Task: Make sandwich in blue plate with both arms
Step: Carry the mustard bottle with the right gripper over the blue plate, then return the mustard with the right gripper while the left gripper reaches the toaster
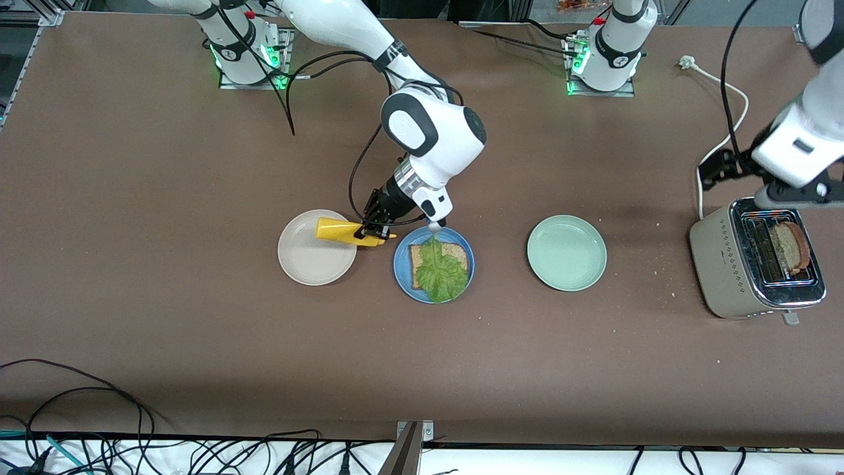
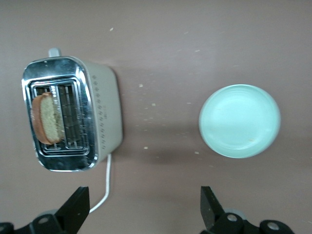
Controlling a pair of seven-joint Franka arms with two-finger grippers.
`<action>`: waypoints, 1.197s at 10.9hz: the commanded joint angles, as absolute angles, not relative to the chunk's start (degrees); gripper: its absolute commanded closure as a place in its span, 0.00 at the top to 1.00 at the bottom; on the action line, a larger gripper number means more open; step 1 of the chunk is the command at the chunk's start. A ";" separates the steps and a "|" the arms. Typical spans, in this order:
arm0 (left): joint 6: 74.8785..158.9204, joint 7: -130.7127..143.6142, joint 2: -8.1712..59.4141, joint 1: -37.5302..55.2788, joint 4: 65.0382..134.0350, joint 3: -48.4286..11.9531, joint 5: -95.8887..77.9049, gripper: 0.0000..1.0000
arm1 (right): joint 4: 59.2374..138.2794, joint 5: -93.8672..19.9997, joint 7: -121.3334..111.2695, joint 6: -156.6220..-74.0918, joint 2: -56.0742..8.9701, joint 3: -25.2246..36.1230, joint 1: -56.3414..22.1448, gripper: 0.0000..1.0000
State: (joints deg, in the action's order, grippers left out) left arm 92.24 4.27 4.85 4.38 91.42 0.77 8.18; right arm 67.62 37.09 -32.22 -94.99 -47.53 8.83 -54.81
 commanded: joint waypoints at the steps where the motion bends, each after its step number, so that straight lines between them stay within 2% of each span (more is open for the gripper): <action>1: 92.01 0.20 14.30 -1.65 83.95 0.62 10.99 1.00 | 66.62 32.89 -34.71 -93.87 -45.45 10.02 -53.36 0.00; 3: 96.13 -10.48 19.84 -7.00 82.89 0.53 10.81 1.00 | 66.62 26.76 -38.21 -93.87 -42.47 9.93 -49.68 0.00; 6: 101.85 -17.40 23.71 -14.56 82.18 0.62 7.21 1.00 | 66.62 17.34 -45.41 -93.87 -38.51 9.84 -42.65 0.00; 9: 106.69 -21.88 27.41 -20.11 82.18 0.62 7.82 1.00 | 66.71 1.01 -55.41 -93.87 -35.60 9.76 -31.85 0.00; 13: 107.31 -19.34 29.09 -21.18 82.27 0.70 7.82 0.97 | 67.32 -15.78 -70.10 -93.52 -35.33 9.58 -20.06 0.00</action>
State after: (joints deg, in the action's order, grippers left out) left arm 107.86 -20.29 27.98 -20.94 84.41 1.26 8.51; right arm 66.61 -7.88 -63.07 -94.43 -36.25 10.89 -25.59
